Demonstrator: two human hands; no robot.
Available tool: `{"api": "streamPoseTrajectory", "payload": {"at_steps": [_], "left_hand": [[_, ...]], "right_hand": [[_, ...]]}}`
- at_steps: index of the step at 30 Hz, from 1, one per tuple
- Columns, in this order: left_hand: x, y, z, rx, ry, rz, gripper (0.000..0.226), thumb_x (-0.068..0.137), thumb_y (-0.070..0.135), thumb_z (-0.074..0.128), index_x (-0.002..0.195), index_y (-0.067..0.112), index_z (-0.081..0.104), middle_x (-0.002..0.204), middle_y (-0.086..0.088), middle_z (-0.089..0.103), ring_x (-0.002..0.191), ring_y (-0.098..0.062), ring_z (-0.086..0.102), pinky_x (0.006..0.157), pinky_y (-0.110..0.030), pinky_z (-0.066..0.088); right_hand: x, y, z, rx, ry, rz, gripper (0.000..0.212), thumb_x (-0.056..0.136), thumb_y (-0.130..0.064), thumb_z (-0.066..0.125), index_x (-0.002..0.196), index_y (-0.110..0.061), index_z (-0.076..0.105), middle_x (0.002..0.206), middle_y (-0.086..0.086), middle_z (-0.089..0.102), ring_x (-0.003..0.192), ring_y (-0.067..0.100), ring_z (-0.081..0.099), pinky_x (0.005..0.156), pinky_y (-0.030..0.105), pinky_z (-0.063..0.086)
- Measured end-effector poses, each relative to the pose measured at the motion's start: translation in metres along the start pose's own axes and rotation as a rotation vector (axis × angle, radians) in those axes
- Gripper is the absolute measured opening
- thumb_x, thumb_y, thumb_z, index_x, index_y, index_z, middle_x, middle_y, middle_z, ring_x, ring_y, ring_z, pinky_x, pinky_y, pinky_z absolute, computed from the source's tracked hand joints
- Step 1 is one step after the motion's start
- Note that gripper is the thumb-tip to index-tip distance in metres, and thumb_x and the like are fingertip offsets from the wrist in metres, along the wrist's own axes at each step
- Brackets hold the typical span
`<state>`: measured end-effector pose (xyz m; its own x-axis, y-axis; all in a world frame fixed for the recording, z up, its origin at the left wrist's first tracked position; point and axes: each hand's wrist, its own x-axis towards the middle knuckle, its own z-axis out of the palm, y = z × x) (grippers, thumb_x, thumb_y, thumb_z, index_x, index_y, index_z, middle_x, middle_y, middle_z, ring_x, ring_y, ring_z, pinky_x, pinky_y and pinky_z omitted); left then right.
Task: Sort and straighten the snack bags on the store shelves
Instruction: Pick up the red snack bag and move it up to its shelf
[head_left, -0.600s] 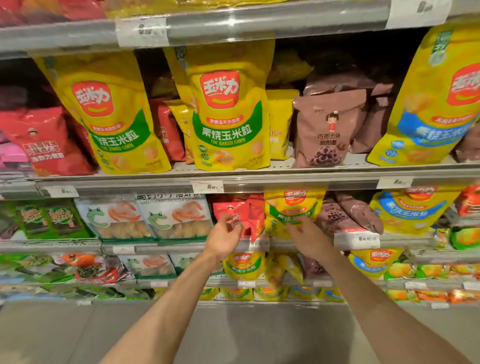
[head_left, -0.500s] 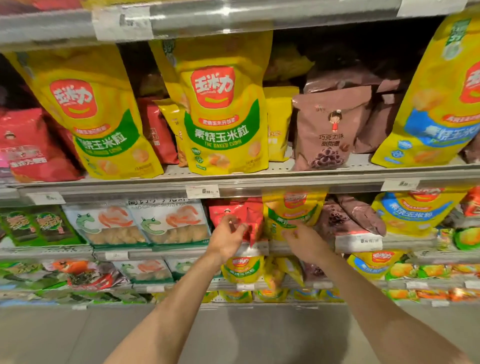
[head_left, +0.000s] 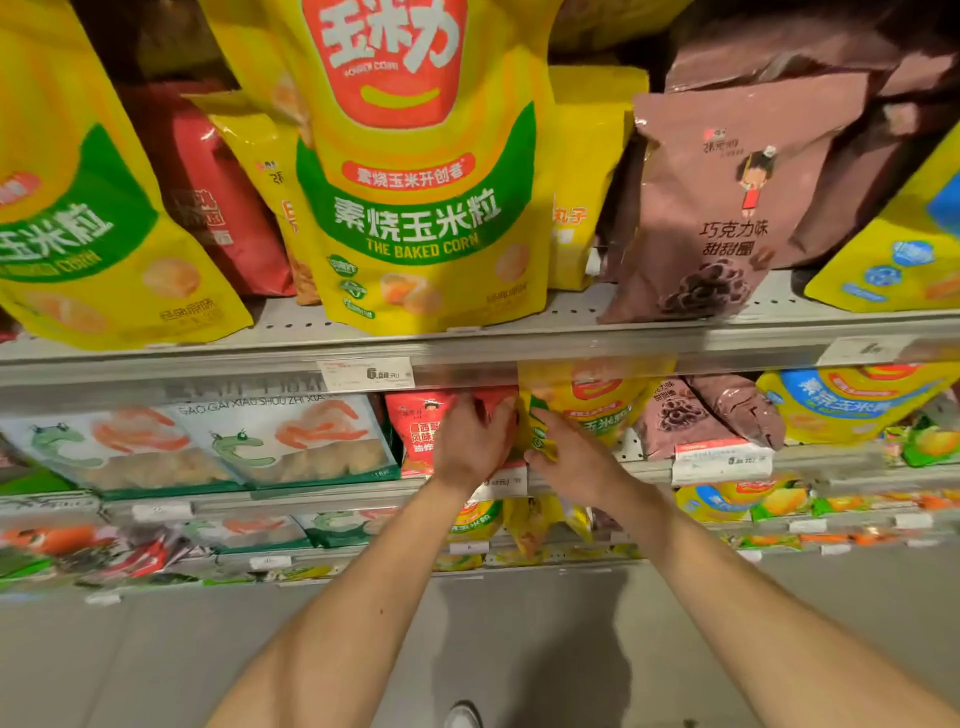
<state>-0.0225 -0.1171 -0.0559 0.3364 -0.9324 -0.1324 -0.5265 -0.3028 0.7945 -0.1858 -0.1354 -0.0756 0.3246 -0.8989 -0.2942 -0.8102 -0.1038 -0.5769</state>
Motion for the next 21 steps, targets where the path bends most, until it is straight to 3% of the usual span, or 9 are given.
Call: {"api": "streamPoseTrajectory", "payload": {"at_steps": [3,5,10,14,18,21], "left_hand": [[-0.006,0.0,-0.005,-0.008,0.046,-0.011,0.041,0.1,0.051,0.057,0.084,0.014,0.052,0.072,-0.001,0.057,0.073,-0.03,0.056,0.063,-0.036,0.035],[-0.01,0.001,-0.01,-0.007,0.073,-0.008,0.038,0.101,0.049,0.056,0.084,0.015,0.053,0.071,0.002,0.057,0.072,-0.029,0.056,0.063,-0.036,0.034],[-0.021,0.003,-0.022,0.022,0.13,0.049,0.045,0.1,0.055,0.055,0.088,0.012,0.06,0.073,-0.006,0.069,0.071,-0.029,0.065,0.067,-0.043,0.052],[-0.033,-0.003,-0.031,0.034,0.175,0.13,0.043,0.098,0.059,0.055,0.088,0.019,0.063,0.069,0.001,0.069,0.066,-0.02,0.066,0.067,-0.044,0.056],[-0.045,-0.019,-0.038,0.009,0.194,0.185,0.043,0.098,0.062,0.051,0.086,0.023,0.062,0.066,0.002,0.069,0.063,-0.022,0.066,0.063,-0.046,0.055],[-0.051,-0.03,-0.046,-0.039,0.149,0.196,0.042,0.095,0.066,0.048,0.099,0.028,0.065,0.075,0.005,0.074,0.069,-0.022,0.07,0.066,-0.047,0.057]], "right_hand": [[0.0,0.002,0.001,0.022,0.004,-0.016,0.071,0.099,-0.041,0.058,0.16,-0.028,0.025,0.163,0.005,0.034,0.143,0.026,0.045,0.114,0.045,0.043],[-0.001,0.002,0.0,0.034,0.007,-0.022,0.071,0.099,-0.04,0.059,0.16,-0.027,0.025,0.163,0.004,0.034,0.144,0.026,0.044,0.114,0.045,0.043],[-0.001,0.004,-0.001,0.065,0.002,-0.017,0.071,0.099,-0.04,0.06,0.16,-0.029,0.025,0.164,0.003,0.034,0.144,0.026,0.045,0.114,0.047,0.044],[-0.002,0.004,-0.001,0.083,-0.01,0.001,0.072,0.099,-0.041,0.06,0.16,-0.032,0.024,0.162,0.004,0.037,0.141,0.028,0.048,0.113,0.047,0.044],[-0.004,0.004,-0.002,0.118,-0.028,0.012,0.072,0.099,-0.039,0.061,0.16,-0.032,0.024,0.162,0.005,0.036,0.142,0.028,0.046,0.113,0.048,0.044],[-0.005,0.002,-0.003,0.149,-0.037,0.03,0.075,0.097,-0.039,0.065,0.16,-0.029,0.024,0.162,0.006,0.036,0.143,0.029,0.045,0.114,0.048,0.043]]}}
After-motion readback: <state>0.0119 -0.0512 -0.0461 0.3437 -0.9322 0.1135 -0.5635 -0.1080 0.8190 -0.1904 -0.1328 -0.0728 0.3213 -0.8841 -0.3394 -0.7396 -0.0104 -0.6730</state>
